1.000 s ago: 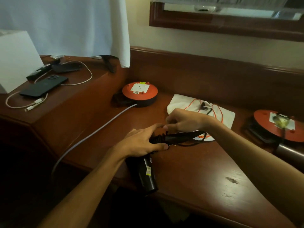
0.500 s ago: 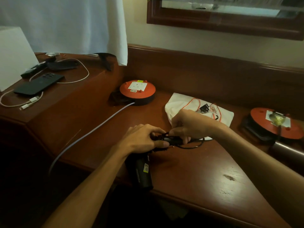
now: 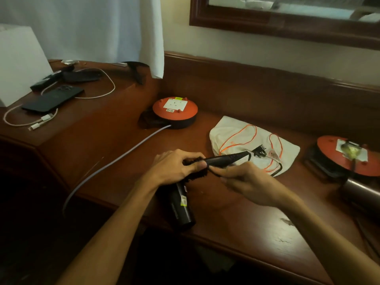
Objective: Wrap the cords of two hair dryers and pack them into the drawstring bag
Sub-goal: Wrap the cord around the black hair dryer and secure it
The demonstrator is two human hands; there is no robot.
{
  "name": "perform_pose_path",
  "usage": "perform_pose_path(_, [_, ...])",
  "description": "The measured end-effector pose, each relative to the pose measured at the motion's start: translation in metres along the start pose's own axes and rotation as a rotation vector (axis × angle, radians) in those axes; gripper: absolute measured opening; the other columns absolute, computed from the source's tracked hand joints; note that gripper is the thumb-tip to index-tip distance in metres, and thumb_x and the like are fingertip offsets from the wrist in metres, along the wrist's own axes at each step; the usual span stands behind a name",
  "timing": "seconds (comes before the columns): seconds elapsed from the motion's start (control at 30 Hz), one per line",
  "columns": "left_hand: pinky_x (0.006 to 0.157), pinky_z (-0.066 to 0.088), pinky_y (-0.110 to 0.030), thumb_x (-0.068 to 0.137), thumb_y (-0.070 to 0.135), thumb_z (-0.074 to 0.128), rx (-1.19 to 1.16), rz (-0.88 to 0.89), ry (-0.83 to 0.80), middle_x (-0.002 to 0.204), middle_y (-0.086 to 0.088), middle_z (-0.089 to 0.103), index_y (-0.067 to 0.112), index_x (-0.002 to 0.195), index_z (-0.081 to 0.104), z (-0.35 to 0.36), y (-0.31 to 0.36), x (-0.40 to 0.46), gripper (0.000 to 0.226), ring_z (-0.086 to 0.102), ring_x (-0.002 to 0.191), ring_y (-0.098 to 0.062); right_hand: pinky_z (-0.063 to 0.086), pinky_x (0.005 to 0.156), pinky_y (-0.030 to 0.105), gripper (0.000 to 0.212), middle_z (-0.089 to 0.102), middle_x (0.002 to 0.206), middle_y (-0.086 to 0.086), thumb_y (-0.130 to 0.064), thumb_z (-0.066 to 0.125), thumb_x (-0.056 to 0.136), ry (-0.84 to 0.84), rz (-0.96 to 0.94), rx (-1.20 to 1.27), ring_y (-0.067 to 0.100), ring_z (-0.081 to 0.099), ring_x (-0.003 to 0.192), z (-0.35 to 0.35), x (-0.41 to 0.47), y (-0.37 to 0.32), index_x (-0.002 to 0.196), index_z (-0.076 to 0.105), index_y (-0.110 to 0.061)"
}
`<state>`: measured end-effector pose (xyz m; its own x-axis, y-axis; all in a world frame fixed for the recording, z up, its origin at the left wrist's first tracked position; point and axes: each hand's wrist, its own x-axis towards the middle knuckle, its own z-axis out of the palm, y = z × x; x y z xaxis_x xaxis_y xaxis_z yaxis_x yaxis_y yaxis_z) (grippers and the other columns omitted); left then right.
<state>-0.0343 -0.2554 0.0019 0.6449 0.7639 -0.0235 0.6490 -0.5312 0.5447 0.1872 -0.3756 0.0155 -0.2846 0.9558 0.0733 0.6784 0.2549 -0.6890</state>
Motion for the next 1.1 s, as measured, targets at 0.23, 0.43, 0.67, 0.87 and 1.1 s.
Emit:
perform_pose_path(0.23, [0.09,0.042,-0.028,0.082,0.081,0.05,-0.116,-0.03,0.048,0.112,0.029,0.07,0.057,0.115,0.068,0.003,-0.002,-0.001,0.045,0.062,0.113,-0.001,0.045,0.065,0.014,0.031,0.068,0.081,-0.016,-0.004,0.063,0.097,0.278,-0.092,0.041,0.005,0.063,0.071,0.05,-0.008,0.022,0.123,0.073,-0.018])
perform_pose_path(0.43, [0.098,0.052,-0.049,0.079,0.081,0.056,-0.297,0.038,-0.008,0.103,0.019,0.073,0.054,0.111,0.07,0.0,-0.015,-0.006,0.044,0.07,0.099,-0.006,0.048,0.053,0.025,0.035,0.061,0.06,-0.004,-0.035,0.056,0.1,0.134,0.106,0.024,0.006,0.059,0.052,0.048,0.006,0.033,0.074,0.067,-0.015])
perform_pose_path(0.67, [0.099,0.049,-0.04,0.078,0.085,0.047,-0.072,0.049,-0.063,0.1,0.027,0.07,0.061,0.112,0.062,0.002,-0.006,-0.01,0.044,0.064,0.098,-0.001,0.041,0.052,0.014,0.02,0.055,0.067,-0.007,-0.01,0.065,0.095,-0.199,0.285,-0.127,0.003,0.051,0.061,0.0,0.06,0.044,0.077,0.065,-0.017])
perform_pose_path(0.87, [0.091,0.039,-0.038,0.088,0.081,0.033,0.26,0.064,-0.082,0.115,0.006,0.07,0.044,0.133,0.055,0.011,0.015,-0.008,0.062,0.062,0.106,-0.022,0.036,0.054,0.028,0.04,0.05,0.06,0.001,-0.036,0.054,0.103,-0.301,0.223,-0.185,0.017,0.044,0.056,-0.02,0.085,0.018,0.071,0.061,-0.014])
perform_pose_path(1.1, [0.079,0.037,-0.036,0.093,0.077,0.031,0.265,0.052,-0.144,0.117,-0.003,0.071,0.054,0.137,0.049,0.006,0.019,-0.003,0.052,0.063,0.11,-0.03,0.039,0.057,0.028,0.032,0.057,0.063,-0.003,-0.024,0.051,0.103,-0.373,0.196,-0.31,0.01,0.05,0.057,-0.025,0.079,-0.012,0.075,0.065,-0.02])
